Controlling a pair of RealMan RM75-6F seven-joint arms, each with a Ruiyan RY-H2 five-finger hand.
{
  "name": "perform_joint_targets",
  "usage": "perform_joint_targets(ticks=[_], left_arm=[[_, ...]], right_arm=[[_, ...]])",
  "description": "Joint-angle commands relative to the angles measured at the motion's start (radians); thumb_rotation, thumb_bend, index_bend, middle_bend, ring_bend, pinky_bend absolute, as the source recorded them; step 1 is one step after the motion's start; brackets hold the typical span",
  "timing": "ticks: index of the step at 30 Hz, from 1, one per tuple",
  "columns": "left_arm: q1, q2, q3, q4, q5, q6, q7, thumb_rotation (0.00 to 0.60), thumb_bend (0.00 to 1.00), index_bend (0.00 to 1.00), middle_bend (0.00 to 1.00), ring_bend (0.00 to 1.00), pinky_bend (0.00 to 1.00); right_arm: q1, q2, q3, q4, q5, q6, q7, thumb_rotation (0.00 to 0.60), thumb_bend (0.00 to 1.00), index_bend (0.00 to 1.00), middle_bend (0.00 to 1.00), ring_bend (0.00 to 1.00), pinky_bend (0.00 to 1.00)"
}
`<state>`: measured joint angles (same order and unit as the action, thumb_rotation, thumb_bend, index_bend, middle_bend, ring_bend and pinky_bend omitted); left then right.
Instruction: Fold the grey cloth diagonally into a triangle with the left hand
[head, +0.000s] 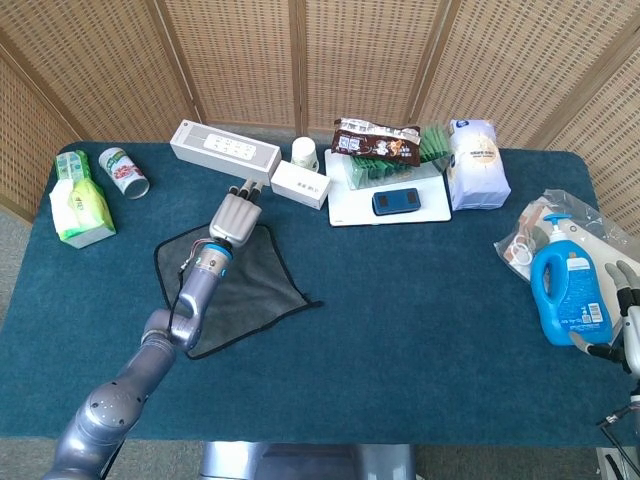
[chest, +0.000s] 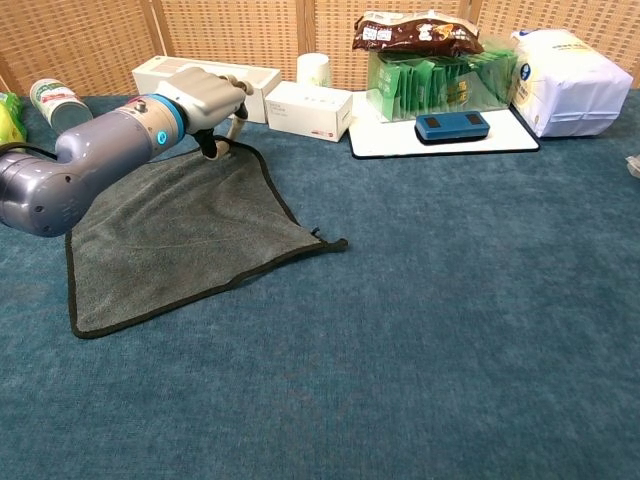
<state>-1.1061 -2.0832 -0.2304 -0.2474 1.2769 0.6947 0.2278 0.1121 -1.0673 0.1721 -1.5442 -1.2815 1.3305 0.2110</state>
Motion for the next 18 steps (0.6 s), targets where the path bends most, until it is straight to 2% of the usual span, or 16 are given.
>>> perform_joint_targets(ticks=[1, 4, 9, 14, 18], left_arm=[[0.019, 0.029, 0.011, -0.041, 0.017, 0.039, -0.026, 0.600, 0.57, 0.65, 0.00, 0.07, 0.27], [0.035, 0.056, 0.017, -0.082, 0.026, 0.069, -0.042, 0.600, 0.57, 0.66, 0.00, 0.08, 0.27], [0.095, 0.161, 0.039, -0.252, 0.050, 0.140, -0.055, 0.600, 0.57, 0.67, 0.00, 0.07, 0.25], [0.152, 0.285, 0.042, -0.486, 0.038, 0.167, -0.028, 0.600, 0.56, 0.67, 0.00, 0.06, 0.24], [0.210, 0.433, 0.051, -0.755, 0.007, 0.180, 0.052, 0.600, 0.56, 0.68, 0.00, 0.06, 0.23]], right_arm=[[0.001, -0.001, -0.001, 0.000, -0.001, -0.001, -0.001, 0.600, 0.00, 0.00, 0.00, 0.00, 0.00], [0.001, -0.001, -0.002, -0.001, -0.002, -0.002, -0.004, 0.600, 0.00, 0.00, 0.00, 0.00, 0.00], [0.001, -0.002, -0.006, -0.007, -0.010, 0.004, -0.012, 0.600, 0.00, 0.00, 0.00, 0.00, 0.00], [0.000, -0.002, -0.009, -0.013, -0.017, 0.009, -0.021, 0.600, 0.00, 0.00, 0.00, 0.00, 0.00], [0.000, -0.004, -0.011, -0.015, -0.019, 0.011, -0.027, 0.600, 0.00, 0.00, 0.00, 0.00, 0.00]])
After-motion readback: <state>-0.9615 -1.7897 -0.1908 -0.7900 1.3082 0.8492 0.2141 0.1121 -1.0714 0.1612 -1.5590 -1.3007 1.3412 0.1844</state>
